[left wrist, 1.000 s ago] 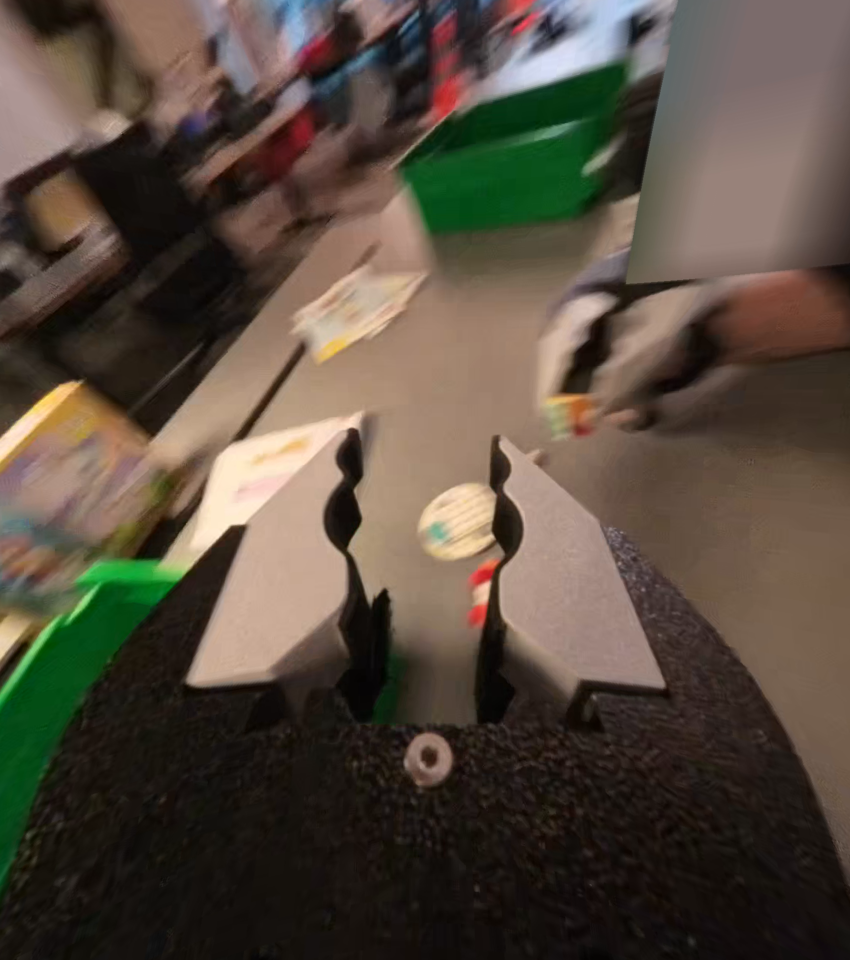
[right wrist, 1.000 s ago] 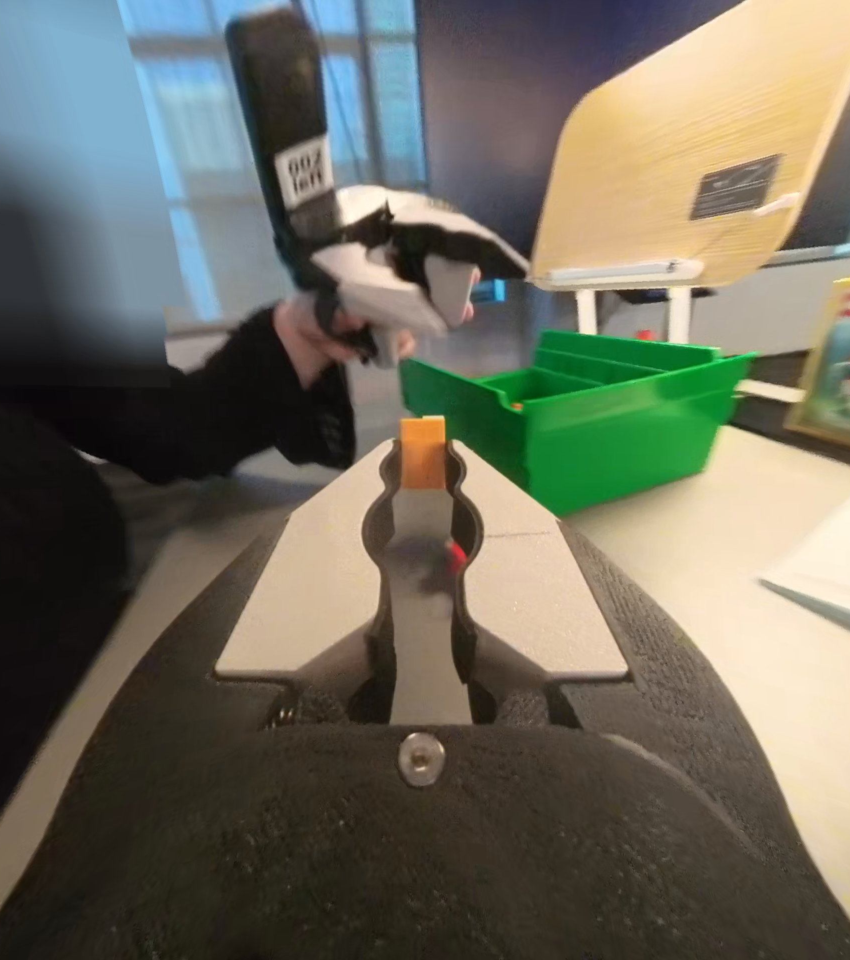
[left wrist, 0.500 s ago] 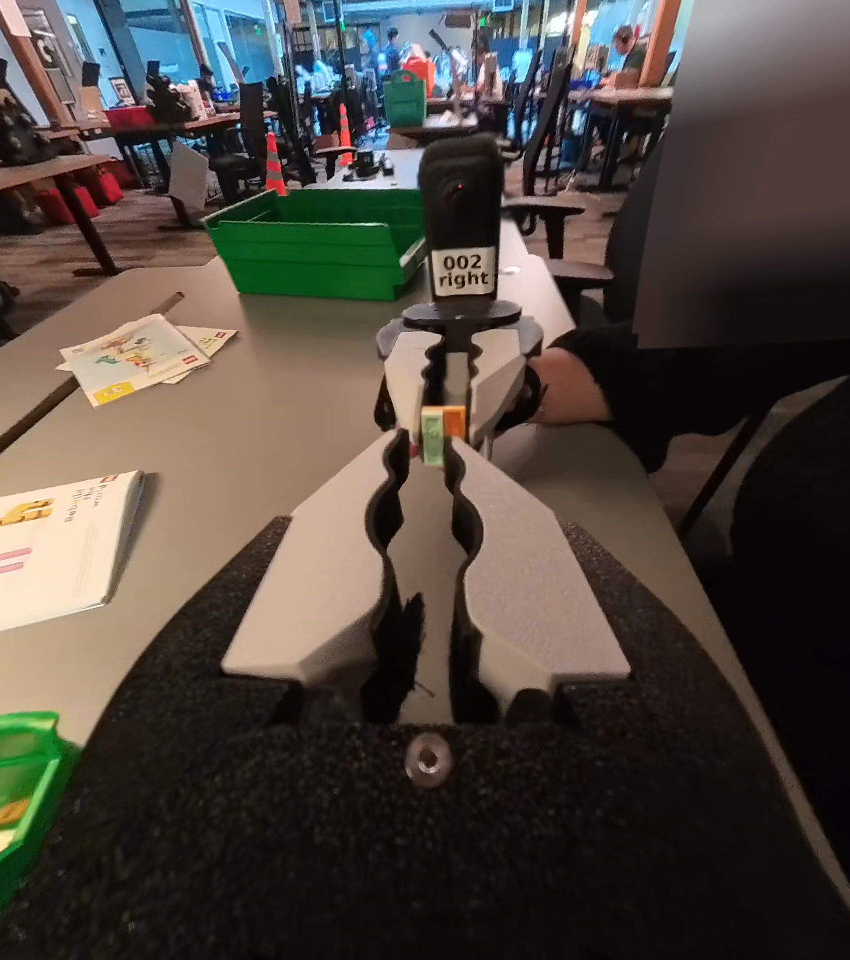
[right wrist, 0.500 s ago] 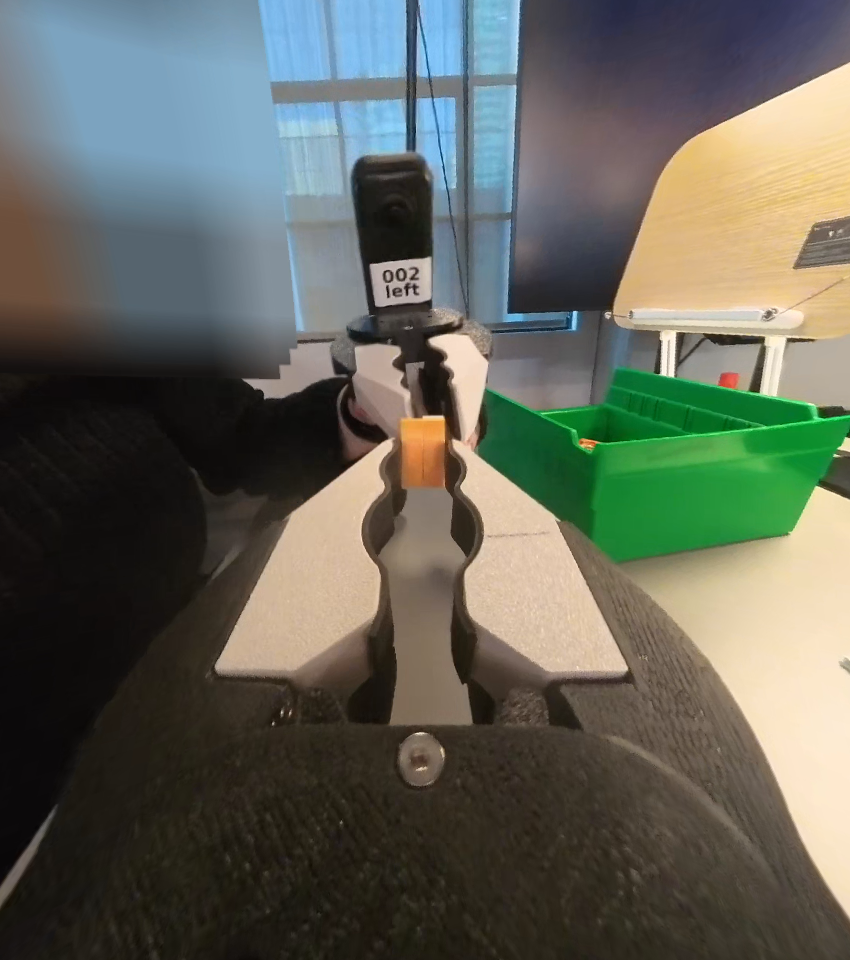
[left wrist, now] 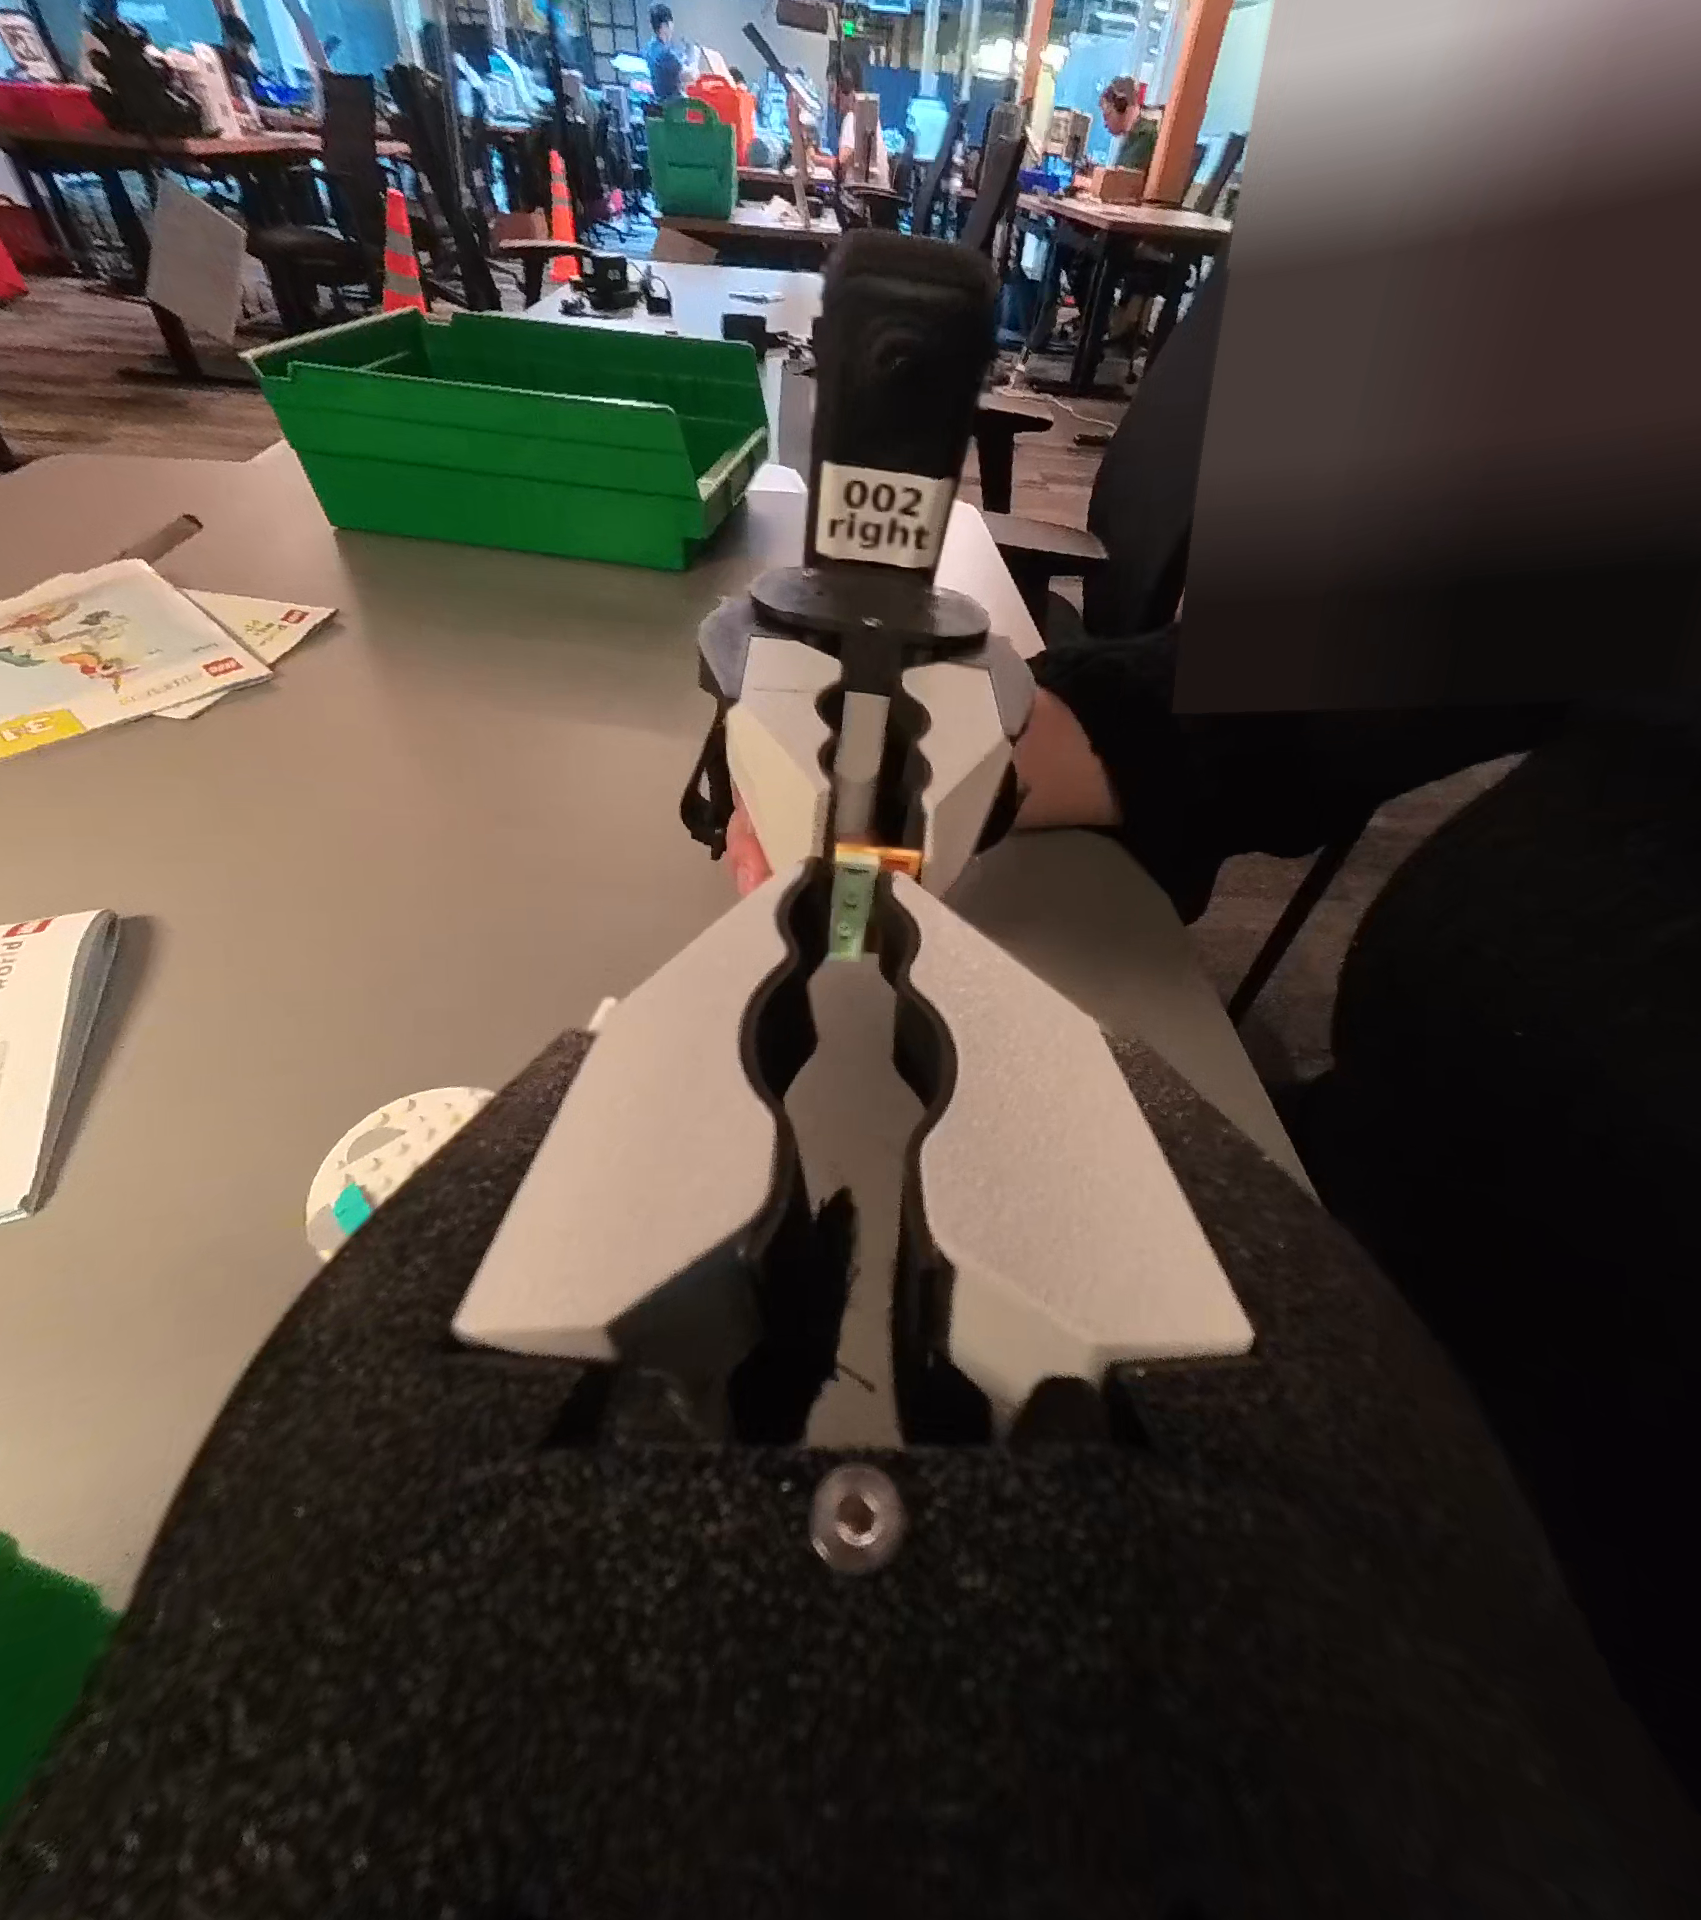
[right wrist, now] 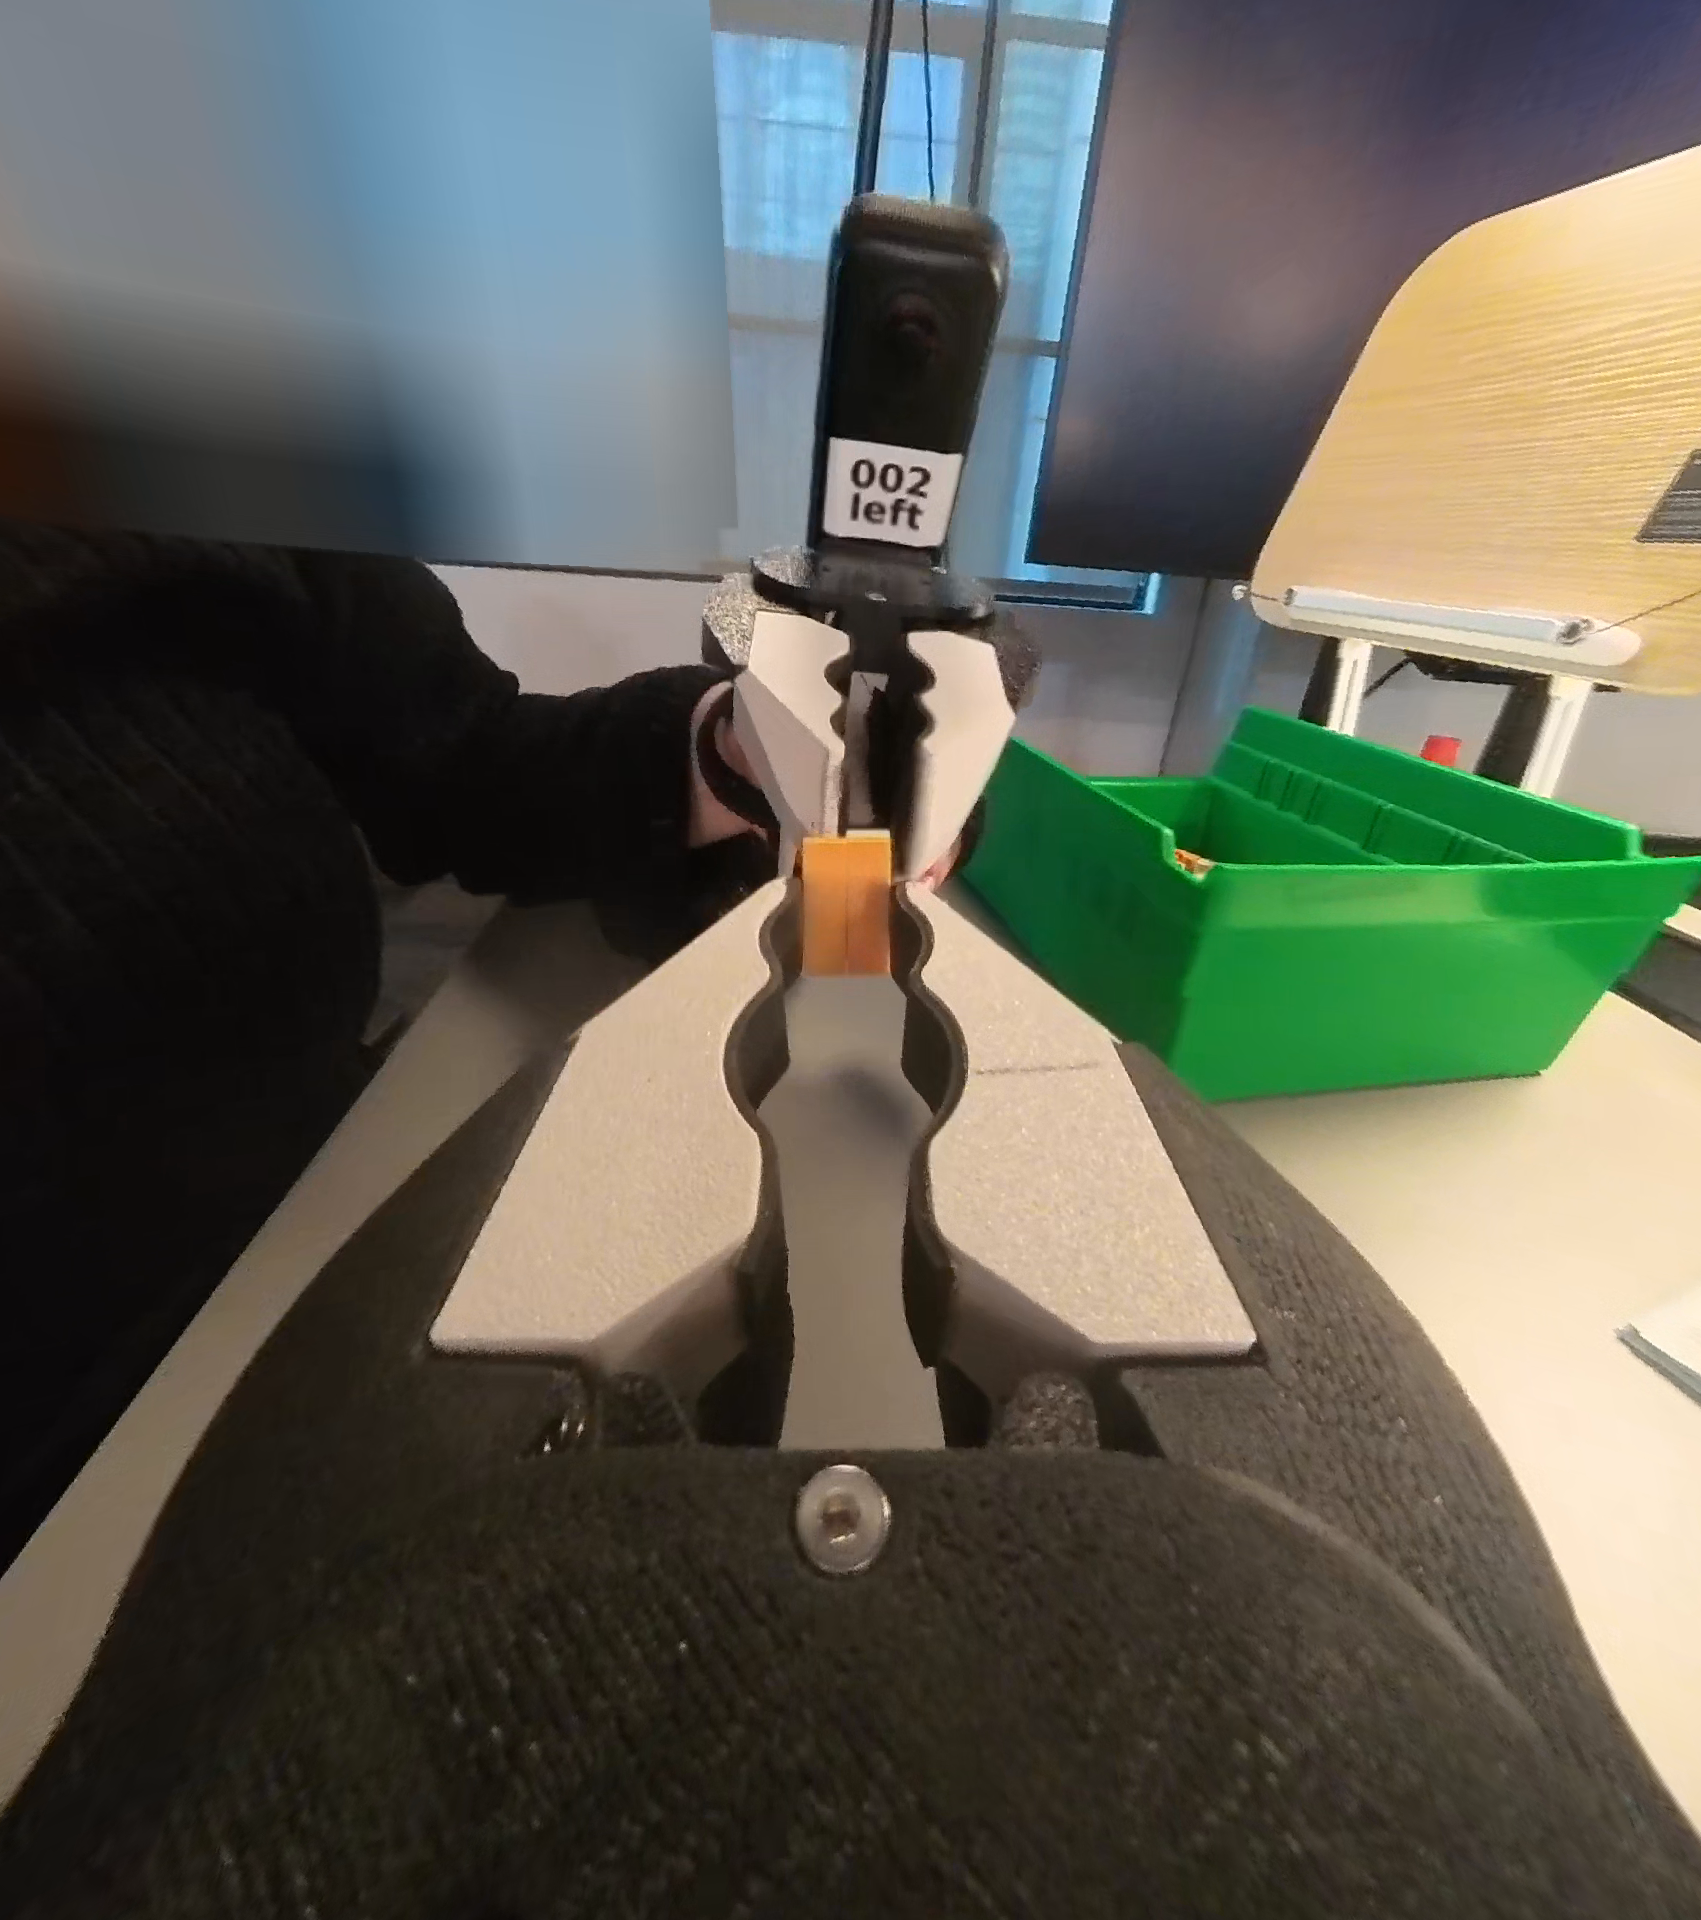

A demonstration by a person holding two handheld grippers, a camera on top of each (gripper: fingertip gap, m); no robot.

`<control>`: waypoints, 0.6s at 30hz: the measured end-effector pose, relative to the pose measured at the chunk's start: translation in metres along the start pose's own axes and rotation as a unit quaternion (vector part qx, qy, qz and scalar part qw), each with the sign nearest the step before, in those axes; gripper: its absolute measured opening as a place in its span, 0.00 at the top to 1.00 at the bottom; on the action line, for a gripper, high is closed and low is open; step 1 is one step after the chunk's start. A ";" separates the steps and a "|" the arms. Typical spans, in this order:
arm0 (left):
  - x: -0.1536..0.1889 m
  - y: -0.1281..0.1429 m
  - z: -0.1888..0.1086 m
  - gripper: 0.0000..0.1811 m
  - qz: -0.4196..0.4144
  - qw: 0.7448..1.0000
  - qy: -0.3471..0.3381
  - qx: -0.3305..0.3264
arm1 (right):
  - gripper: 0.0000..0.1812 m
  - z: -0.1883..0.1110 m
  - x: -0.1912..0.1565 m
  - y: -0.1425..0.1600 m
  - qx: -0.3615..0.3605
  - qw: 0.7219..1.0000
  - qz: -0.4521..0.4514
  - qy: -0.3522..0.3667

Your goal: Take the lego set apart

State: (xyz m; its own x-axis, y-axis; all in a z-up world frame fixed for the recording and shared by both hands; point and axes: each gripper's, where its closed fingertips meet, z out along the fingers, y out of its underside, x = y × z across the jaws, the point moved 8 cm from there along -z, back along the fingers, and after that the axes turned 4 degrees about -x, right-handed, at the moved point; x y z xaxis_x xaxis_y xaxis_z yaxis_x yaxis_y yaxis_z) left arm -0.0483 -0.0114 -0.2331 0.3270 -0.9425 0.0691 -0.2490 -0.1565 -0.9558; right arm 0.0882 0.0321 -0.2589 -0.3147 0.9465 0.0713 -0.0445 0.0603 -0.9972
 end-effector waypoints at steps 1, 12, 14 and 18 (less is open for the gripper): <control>0.000 0.001 0.000 0.96 -0.001 1.000 -0.001 -0.009 | 0.92 0.001 -0.001 0.001 -0.008 1.000 -0.012 0.006; -0.013 0.008 -0.074 0.97 0.000 0.987 -0.161 -0.012 | 0.92 -0.032 0.014 -0.007 0.007 0.995 -0.041 0.087; -0.021 0.006 -0.092 0.97 0.006 0.970 -0.245 -0.009 | 0.92 -0.025 0.014 -0.002 0.000 0.996 -0.037 0.087; -0.060 0.004 -0.152 0.96 -0.005 0.889 -0.454 -0.058 | 0.92 -0.017 0.015 0.007 -0.033 0.993 -0.047 0.102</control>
State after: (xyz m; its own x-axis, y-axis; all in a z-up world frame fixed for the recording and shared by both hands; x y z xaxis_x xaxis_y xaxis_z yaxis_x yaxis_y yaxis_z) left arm -0.2073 -0.0004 -0.1973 0.9178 -0.3218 -0.2324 -0.3170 -0.2417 -0.9171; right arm 0.0991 0.0521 -0.2654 -0.1138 0.9797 0.1652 0.0003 0.1664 -0.9861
